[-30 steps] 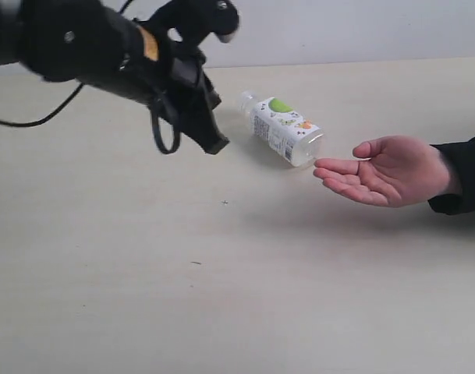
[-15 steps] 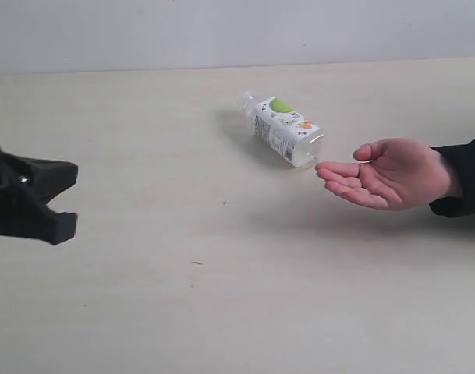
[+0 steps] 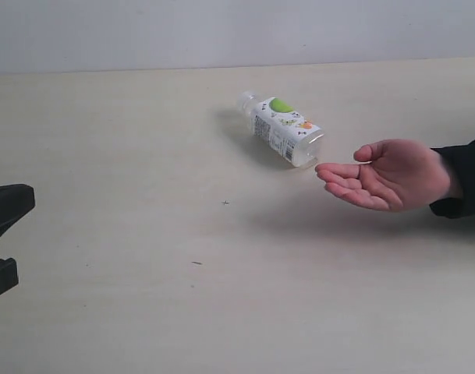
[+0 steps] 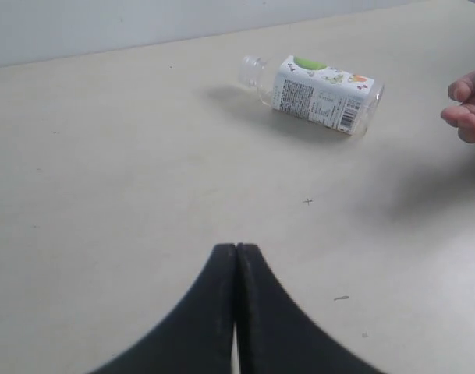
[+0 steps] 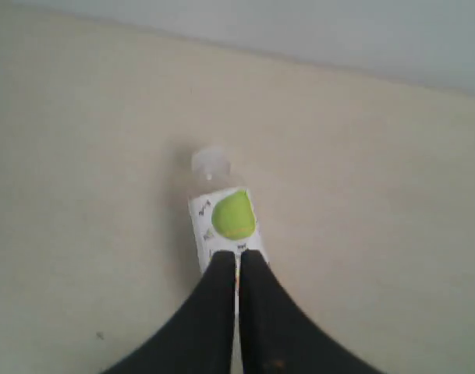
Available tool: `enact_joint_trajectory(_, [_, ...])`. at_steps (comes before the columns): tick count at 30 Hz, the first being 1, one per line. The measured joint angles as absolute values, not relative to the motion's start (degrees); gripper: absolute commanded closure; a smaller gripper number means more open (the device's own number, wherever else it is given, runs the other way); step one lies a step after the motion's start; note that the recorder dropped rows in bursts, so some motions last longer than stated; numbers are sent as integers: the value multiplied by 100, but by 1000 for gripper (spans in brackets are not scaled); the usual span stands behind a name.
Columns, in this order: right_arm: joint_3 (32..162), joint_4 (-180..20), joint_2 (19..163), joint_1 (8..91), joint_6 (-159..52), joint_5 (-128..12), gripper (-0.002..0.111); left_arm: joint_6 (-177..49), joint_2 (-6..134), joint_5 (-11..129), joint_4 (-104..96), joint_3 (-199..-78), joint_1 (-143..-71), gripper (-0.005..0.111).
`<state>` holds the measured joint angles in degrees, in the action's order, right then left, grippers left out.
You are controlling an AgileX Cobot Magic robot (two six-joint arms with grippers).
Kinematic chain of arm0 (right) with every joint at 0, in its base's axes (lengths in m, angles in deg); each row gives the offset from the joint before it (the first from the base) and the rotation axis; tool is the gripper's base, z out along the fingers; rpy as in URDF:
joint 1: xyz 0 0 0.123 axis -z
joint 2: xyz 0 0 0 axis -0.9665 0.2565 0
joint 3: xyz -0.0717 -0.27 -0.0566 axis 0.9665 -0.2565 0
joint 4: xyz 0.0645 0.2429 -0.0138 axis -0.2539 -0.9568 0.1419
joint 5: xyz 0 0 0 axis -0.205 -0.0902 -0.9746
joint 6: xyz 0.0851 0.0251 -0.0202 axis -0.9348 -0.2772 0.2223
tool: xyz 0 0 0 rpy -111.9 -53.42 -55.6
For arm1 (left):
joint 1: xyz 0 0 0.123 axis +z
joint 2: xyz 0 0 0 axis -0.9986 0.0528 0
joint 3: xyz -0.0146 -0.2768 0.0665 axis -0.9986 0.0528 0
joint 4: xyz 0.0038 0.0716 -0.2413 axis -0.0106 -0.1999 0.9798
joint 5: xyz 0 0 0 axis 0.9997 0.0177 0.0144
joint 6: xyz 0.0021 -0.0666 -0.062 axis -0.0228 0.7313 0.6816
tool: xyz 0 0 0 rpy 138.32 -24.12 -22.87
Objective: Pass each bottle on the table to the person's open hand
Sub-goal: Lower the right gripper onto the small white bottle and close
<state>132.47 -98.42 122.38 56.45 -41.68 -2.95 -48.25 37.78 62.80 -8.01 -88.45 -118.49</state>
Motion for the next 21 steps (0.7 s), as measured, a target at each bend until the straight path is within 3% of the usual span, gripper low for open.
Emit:
enact_joint_trajectory(5, [15340, -9339, 14531, 5231, -3717, 1134, 62, -4825, 3778, 6280, -801, -8845, -11849, 107])
enact_joint_trajectory(7, [15605, -9010, 14932, 5025, -3604, 1162, 35, -4825, 3778, 6280, -801, -8845, -11849, 107])
enact_joint_trajectory(9, [15715, -8841, 15172, 4885, -3499, 1205, 22, -4825, 3778, 6280, -801, -8845, -11849, 107])
enact_joint_trajectory(21, [15771, -8667, 15914, 4844, -3326, 1245, 22, -4825, 3778, 6280, -801, -8845, -11849, 107])
